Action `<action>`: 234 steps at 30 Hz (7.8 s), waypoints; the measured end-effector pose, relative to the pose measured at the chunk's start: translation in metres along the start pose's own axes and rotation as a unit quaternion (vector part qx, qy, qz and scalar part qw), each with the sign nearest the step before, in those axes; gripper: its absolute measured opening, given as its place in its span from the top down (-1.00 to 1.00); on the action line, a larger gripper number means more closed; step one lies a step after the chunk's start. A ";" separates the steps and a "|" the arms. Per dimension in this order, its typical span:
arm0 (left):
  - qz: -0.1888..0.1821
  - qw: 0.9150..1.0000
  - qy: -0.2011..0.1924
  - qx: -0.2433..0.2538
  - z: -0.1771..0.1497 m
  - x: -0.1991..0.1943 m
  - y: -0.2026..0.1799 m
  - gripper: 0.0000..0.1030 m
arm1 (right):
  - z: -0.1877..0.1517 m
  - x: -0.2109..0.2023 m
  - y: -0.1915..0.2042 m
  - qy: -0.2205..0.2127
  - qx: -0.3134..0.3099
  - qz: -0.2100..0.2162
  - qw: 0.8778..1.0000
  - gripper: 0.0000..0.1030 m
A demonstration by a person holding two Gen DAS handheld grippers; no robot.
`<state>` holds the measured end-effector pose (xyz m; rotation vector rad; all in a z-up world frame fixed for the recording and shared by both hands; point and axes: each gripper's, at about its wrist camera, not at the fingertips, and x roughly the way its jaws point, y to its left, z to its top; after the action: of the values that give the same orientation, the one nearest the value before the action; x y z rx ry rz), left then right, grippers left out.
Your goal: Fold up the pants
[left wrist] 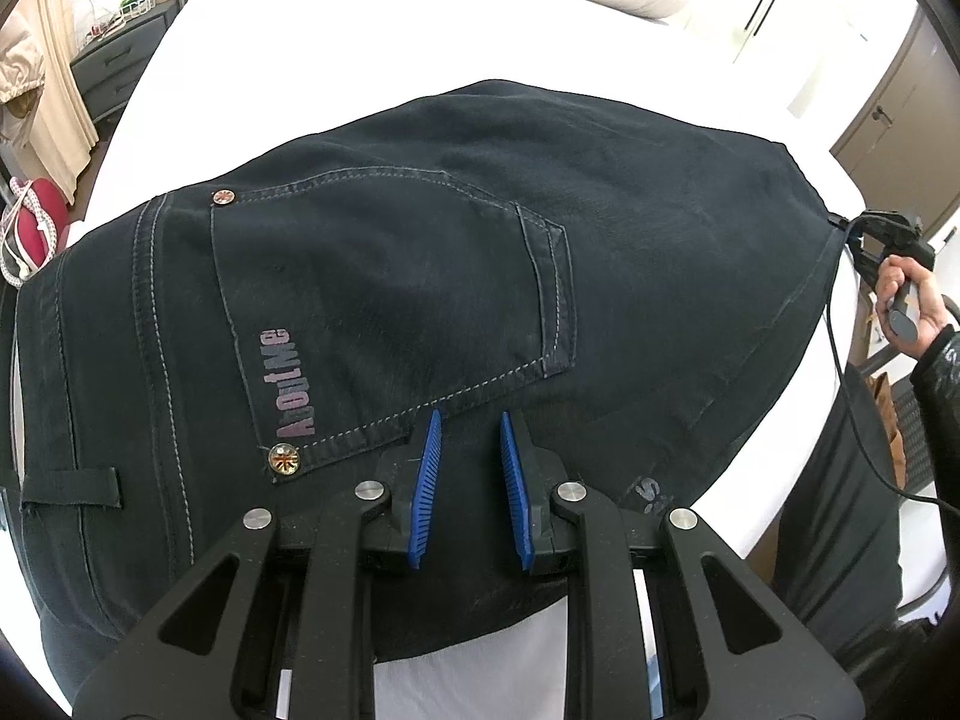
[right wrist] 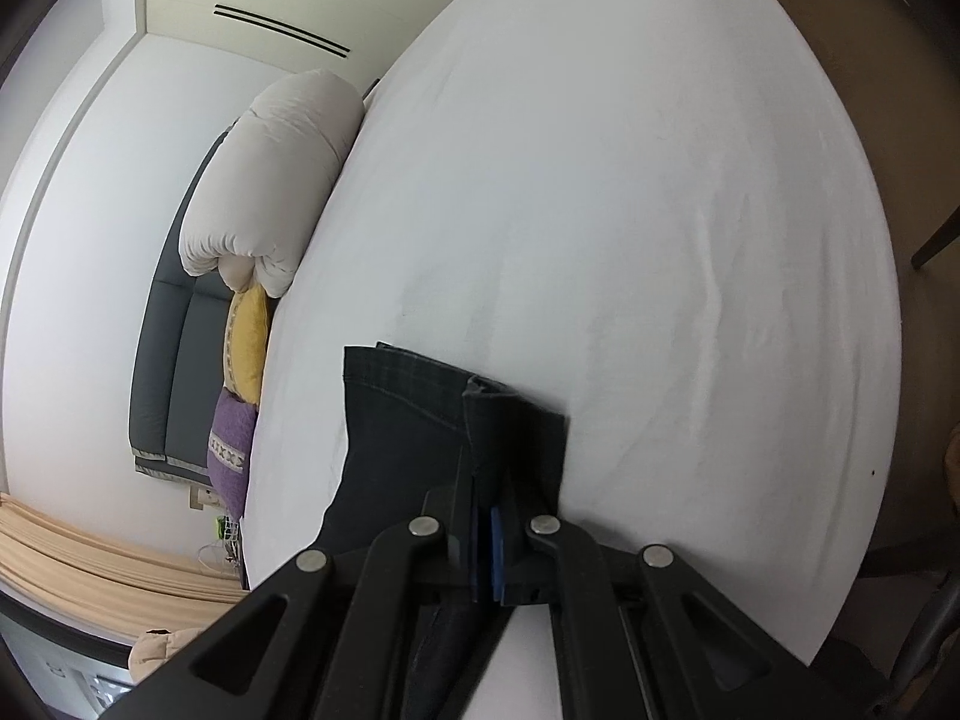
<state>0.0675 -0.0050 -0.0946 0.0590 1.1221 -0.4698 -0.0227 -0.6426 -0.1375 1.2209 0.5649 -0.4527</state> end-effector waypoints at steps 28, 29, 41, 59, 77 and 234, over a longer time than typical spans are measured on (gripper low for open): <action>-0.028 0.998 -0.048 -0.039 -0.031 -0.017 0.028 0.61 | -0.204 -0.016 0.083 0.311 -0.093 0.130 0.937 -0.10; -0.029 0.997 -0.050 -0.041 -0.032 -0.018 0.029 0.61 | -0.206 -0.015 0.083 0.314 -0.092 0.125 0.937 -0.10; -0.029 0.997 -0.052 -0.043 -0.036 -0.020 0.032 0.61 | -0.228 0.000 0.084 0.357 -0.069 0.113 0.925 -0.09; -0.022 0.998 -0.048 -0.032 -0.033 -0.020 0.028 0.61 | -0.254 0.010 0.080 0.364 -0.108 0.095 0.920 0.94; -0.034 0.997 -0.057 -0.036 -0.043 -0.028 0.038 0.61 | -0.223 0.008 0.045 0.335 -0.041 0.130 0.932 0.99; -0.061 0.989 -0.104 -0.083 0.105 0.022 0.010 0.63 | 0.019 -0.049 0.019 0.008 -0.066 0.054 0.996 0.04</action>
<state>0.1685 -0.0323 -0.0698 -0.2007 0.9590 -0.4782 -0.0467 -0.6547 -0.0882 1.1238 0.5321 -0.3095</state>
